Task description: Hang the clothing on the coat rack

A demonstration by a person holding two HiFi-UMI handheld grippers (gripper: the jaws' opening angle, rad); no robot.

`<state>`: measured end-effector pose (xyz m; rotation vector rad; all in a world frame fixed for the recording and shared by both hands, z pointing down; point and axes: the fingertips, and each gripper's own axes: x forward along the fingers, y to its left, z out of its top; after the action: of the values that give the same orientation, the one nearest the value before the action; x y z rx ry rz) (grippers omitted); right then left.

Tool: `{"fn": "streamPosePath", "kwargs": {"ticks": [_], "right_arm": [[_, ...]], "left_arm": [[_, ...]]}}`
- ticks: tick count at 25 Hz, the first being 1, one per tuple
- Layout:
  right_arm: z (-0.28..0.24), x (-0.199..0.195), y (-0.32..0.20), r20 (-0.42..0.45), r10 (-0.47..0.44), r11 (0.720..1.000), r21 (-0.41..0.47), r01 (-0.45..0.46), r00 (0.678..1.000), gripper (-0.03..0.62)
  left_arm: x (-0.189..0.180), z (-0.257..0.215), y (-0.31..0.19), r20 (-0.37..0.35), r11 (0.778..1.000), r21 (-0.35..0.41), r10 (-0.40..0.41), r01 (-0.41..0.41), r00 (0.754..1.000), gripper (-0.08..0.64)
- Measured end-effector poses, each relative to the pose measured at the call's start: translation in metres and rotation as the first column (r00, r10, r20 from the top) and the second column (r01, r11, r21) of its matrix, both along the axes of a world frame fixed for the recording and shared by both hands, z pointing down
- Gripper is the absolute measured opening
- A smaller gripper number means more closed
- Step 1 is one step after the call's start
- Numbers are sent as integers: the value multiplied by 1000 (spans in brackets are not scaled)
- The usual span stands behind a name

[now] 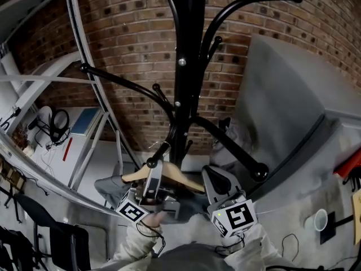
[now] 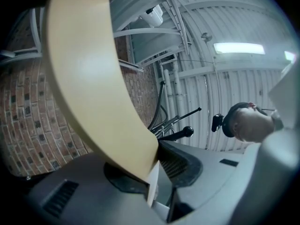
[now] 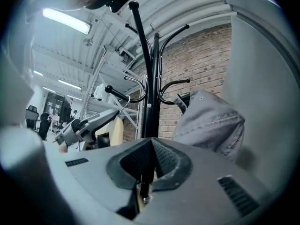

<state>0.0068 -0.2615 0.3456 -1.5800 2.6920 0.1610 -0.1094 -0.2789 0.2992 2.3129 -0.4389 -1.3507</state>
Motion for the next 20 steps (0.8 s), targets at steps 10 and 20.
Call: {"fn": "streamPosePath", "kwargs": {"ticks": [10, 20], "right_arm": [[3, 6, -1, 0, 14, 1000, -7, -14, 1000, 23], [8, 9, -1, 5, 2, 1000, -26, -1, 1000, 23]], "left_arm": [[8, 10, -5, -5, 999, -11, 32, -32, 999, 91], [9, 12, -4, -57, 997, -7, 72, -73, 996, 91]]}}
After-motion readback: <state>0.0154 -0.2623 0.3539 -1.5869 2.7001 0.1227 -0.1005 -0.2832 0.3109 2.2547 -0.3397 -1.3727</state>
